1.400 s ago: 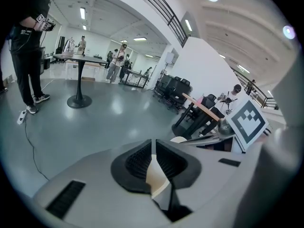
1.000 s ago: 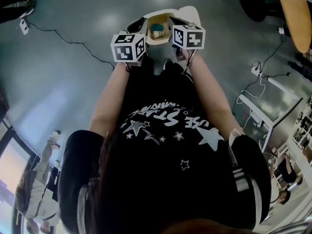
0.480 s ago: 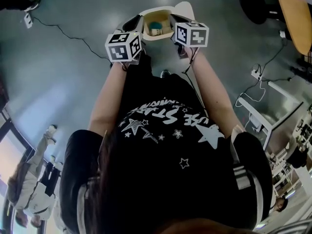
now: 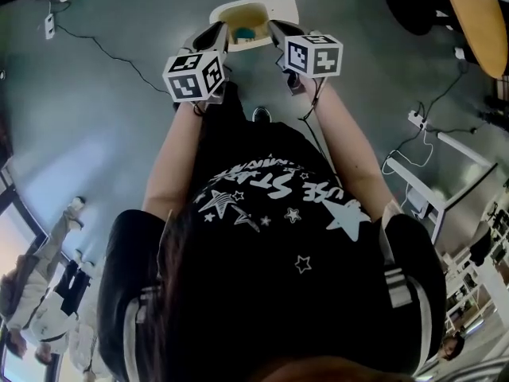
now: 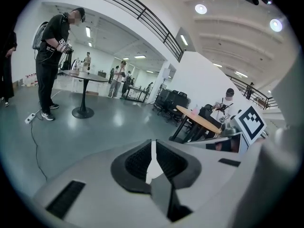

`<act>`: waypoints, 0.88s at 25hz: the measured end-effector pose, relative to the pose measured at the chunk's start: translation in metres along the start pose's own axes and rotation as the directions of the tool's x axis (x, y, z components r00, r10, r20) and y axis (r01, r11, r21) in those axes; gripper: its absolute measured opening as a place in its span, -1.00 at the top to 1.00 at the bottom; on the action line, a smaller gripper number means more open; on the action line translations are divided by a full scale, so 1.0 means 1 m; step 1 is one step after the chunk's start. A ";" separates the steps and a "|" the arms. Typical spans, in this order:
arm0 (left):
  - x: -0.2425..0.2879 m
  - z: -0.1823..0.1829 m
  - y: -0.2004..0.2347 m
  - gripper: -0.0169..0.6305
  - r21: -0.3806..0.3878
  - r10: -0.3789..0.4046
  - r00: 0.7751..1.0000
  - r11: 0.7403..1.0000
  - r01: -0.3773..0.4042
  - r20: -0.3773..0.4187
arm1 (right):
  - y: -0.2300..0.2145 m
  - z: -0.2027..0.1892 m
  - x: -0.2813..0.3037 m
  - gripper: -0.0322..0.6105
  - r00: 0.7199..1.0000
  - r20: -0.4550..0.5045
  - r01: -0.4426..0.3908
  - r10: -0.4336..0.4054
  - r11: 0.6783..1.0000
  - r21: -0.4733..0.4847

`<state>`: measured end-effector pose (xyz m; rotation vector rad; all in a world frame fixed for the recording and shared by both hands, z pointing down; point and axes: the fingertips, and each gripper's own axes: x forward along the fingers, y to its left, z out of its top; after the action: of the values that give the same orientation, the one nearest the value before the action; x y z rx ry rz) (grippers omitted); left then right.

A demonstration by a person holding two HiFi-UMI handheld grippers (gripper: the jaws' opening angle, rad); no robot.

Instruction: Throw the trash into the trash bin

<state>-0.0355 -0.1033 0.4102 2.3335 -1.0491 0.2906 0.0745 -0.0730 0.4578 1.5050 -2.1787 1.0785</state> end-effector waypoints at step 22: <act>-0.083 -0.018 -0.103 0.82 0.037 -0.001 0.989 0.999 -0.004 0.149 | 0.018 -0.039 -0.124 0.88 0.988 0.128 -0.076 0.085 0.994 -0.073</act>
<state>-0.0140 0.0141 0.3496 2.4181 -1.1246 0.1389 0.1035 0.0424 0.4021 1.5091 -2.3581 0.9432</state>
